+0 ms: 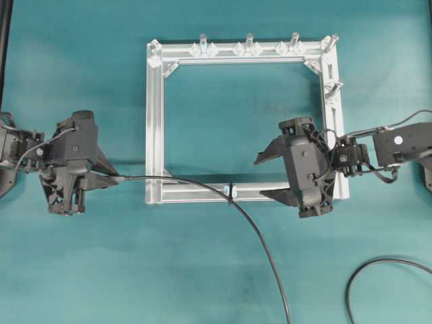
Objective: Insert the wire through the string loop located in the center.
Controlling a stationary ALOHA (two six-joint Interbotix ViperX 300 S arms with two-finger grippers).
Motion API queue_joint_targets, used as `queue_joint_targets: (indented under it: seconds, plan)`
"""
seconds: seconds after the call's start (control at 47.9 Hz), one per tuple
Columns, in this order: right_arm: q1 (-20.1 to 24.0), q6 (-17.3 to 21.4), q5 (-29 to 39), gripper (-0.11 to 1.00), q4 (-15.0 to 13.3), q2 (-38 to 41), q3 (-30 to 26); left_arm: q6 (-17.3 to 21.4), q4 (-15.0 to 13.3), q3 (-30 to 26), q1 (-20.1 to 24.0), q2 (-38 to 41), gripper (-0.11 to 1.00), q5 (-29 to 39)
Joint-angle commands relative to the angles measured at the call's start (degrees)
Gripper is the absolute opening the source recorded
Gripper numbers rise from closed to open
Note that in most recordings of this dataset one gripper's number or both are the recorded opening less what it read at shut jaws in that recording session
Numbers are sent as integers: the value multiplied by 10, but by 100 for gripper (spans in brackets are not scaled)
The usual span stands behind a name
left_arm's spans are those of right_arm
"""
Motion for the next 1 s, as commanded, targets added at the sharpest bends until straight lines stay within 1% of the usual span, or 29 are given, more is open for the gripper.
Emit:
queue_joint_targets:
  seconds: [0.0, 0.063, 0.084, 0.23, 0.251, 0.271, 0.334, 0.376, 0.564, 0.731, 0.835, 0.981]
  plan:
    - [-1, 1, -3, 70, 1, -12, -6, 1, 2, -11, -2, -2, 19, -1]
    - [-2, 1, -3, 70, 1, -12, -6, 3, 2, -11, -2, -2, 19, 2]
    - [-1, 1, -4, 70, 1, -12, -6, 3, 2, -11, -2, -2, 21, 4]
    - [-1, 1, -3, 70, 1, -12, -4, 4, 2, -17, -2, -4, 65, 25]
    - [-1, 1, -3, 70, 1, -12, -5, 4, 2, -18, -2, -4, 69, 29]
    - [-2, 1, -3, 70, 1, -12, -5, 4, 1, -19, -2, -3, 70, 31]
    - [-2, 1, -3, 70, 1, -12, -5, 4, 2, -22, -2, -4, 61, 33]
    - [-1, 1, -3, 70, 1, -12, -5, 4, 2, -24, -2, -4, 59, 33]
    - [-2, 0, -3, 70, 0, -19, -13, 17, 2, -42, -1, -31, 60, 36]
    - [-8, 0, -1, 70, 0, -47, -15, 40, 2, -49, 4, -76, 60, 69]
    - [-14, 0, 14, 70, -2, -71, -15, 48, 2, -49, 11, -108, 60, 87]
    - [-22, -1, 38, 70, -3, -105, -12, 58, 2, -43, 30, -155, 59, 93]
